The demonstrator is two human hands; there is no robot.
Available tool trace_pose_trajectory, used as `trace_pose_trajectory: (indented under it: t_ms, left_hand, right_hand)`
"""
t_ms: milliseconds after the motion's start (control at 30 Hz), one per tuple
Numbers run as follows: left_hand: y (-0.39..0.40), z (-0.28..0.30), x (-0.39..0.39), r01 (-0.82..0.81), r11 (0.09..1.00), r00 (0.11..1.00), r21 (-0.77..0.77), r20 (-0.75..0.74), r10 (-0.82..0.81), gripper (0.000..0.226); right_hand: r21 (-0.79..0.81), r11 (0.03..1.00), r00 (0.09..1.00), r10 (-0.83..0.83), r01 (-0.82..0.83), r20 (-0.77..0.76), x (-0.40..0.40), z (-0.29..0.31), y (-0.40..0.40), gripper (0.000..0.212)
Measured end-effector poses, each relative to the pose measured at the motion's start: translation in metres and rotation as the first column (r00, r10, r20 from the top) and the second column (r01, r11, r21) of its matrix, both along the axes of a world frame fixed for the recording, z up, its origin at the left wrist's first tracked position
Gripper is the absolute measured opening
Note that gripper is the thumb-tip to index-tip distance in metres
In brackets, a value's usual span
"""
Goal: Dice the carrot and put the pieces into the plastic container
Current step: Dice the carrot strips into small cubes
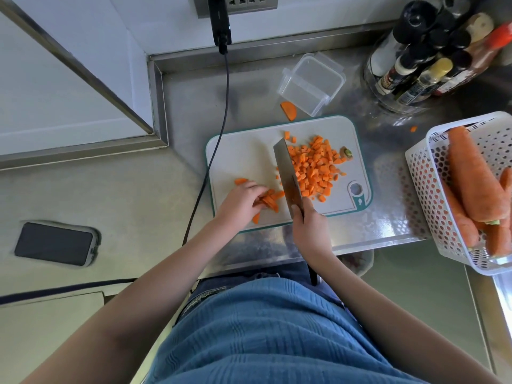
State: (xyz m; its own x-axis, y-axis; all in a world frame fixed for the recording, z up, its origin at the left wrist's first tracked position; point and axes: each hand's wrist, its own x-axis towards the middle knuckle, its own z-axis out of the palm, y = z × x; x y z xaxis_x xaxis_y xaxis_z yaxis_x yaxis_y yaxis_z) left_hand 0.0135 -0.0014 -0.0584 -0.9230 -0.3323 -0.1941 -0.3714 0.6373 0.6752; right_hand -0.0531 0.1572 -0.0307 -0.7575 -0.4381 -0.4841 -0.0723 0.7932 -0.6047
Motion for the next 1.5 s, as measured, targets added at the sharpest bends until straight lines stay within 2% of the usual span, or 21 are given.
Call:
trace_pose_trajectory:
  t_ms: [233, 333, 500, 733, 800, 933, 1067, 1233, 1300, 1367, 1400, 1500]
  left_hand:
    - [0.01, 0.002, 0.007, -0.076, 0.997, 0.996, -0.027, -0.052, 0.074, 0.037]
    - [0.011, 0.004, 0.014, -0.115, 0.991, 0.991, -0.072, -0.08, 0.109, 0.028]
    - [0.009, 0.001, 0.014, -0.156, 0.978, 0.983, -0.137, -0.114, 0.141, 0.008]
    - [0.005, -0.003, 0.015, -0.205, 0.964, 0.969, -0.172, -0.171, 0.176, 0.022]
    - [0.004, -0.004, 0.019, -0.154, 0.969, 0.976, -0.193, -0.181, 0.12, 0.029]
    - [0.008, -0.007, 0.017, 0.063, 0.937, 0.978, -0.344, -0.164, -0.125, 0.037]
    - [0.01, -0.009, 0.004, 0.233, 0.867, 0.932, -0.441, -0.153, -0.328, 0.025]
    - [0.005, -0.016, 0.0, 0.32, 0.772, 0.888, -0.55, -0.111, -0.447, 0.018]
    - [0.005, -0.014, 0.004, 0.251, 0.804, 0.905, -0.539, -0.163, -0.392, 0.013]
    - [0.003, -0.009, 0.008, 0.03, 0.912, 0.952, -0.409, -0.266, -0.15, 0.013]
    - [0.001, -0.007, 0.011, -0.075, 0.939, 0.955, -0.337, -0.294, -0.03, 0.013]
    - [-0.002, -0.007, 0.015, -0.159, 0.97, 0.963, -0.181, -0.245, 0.112, 0.017]
  right_hand:
    - [-0.091, 0.996, 0.999, -0.014, 0.019, 0.048, 0.01, 0.0, -0.019, 0.018]
    - [-0.111, 0.994, 0.998, -0.015, 0.022, 0.063, 0.009, -0.001, -0.03, 0.018]
    - [-0.117, 0.992, 0.999, -0.045, 0.045, 0.007, -0.002, 0.004, -0.028, 0.018]
    - [-0.087, 0.987, 0.99, -0.139, 0.135, -0.038, -0.02, 0.007, -0.002, 0.024]
    - [-0.077, 0.987, 0.989, -0.144, 0.14, -0.042, -0.022, 0.005, 0.003, 0.025]
    - [-0.057, 0.991, 0.991, -0.125, 0.123, -0.04, -0.021, 0.004, 0.006, 0.026]
    - [-0.064, 0.993, 0.994, -0.104, 0.101, -0.038, -0.018, 0.005, 0.006, 0.024]
    - [-0.091, 0.991, 0.994, -0.102, 0.098, -0.046, -0.018, 0.007, 0.008, 0.025]
    - [-0.1, 0.99, 0.993, -0.106, 0.101, -0.044, -0.019, 0.008, 0.009, 0.025]
    - [-0.104, 0.988, 0.993, -0.116, 0.111, -0.034, -0.021, 0.009, 0.009, 0.028]
    - [-0.107, 0.987, 0.992, -0.122, 0.118, -0.028, -0.021, 0.01, 0.009, 0.03]
    - [-0.113, 0.985, 0.992, -0.129, 0.127, -0.011, -0.022, 0.01, 0.008, 0.03]
